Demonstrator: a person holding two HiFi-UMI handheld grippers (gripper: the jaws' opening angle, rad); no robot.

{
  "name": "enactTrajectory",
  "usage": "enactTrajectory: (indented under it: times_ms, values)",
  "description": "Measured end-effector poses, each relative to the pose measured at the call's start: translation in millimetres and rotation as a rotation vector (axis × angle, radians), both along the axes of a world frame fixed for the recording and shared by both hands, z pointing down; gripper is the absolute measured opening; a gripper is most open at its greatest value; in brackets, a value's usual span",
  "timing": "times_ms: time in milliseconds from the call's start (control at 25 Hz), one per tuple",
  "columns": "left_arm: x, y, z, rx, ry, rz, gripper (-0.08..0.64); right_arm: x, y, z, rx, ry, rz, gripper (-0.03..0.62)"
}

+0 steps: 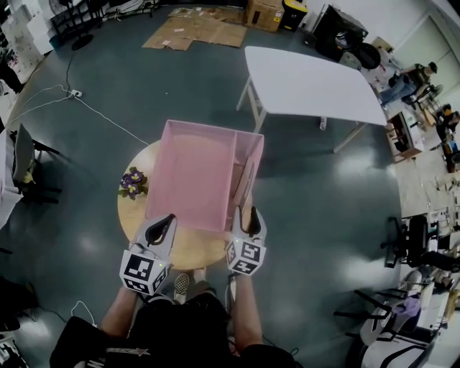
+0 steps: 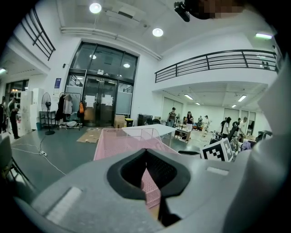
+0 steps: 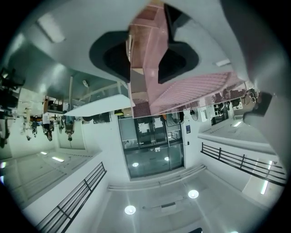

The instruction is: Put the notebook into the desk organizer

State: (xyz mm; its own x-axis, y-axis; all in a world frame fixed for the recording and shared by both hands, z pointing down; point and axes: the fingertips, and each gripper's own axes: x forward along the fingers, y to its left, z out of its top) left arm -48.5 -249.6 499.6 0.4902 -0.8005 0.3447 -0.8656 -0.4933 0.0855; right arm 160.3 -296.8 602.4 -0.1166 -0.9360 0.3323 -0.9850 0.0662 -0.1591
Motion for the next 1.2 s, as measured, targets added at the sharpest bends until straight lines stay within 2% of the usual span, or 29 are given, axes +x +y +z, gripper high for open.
enactTrajectory:
  times_ms: [440, 1200]
  values:
    - [-7, 41, -26, 0.069, 0.023, 0.020, 0.011, -5, 48, -57, 0.079, 0.047, -0.016, 0.186]
    - [-26, 112, -59, 0.166, 0.041, 0.066, 0.011, -39, 163, -128, 0.197, 0.073, -0.026, 0.184]
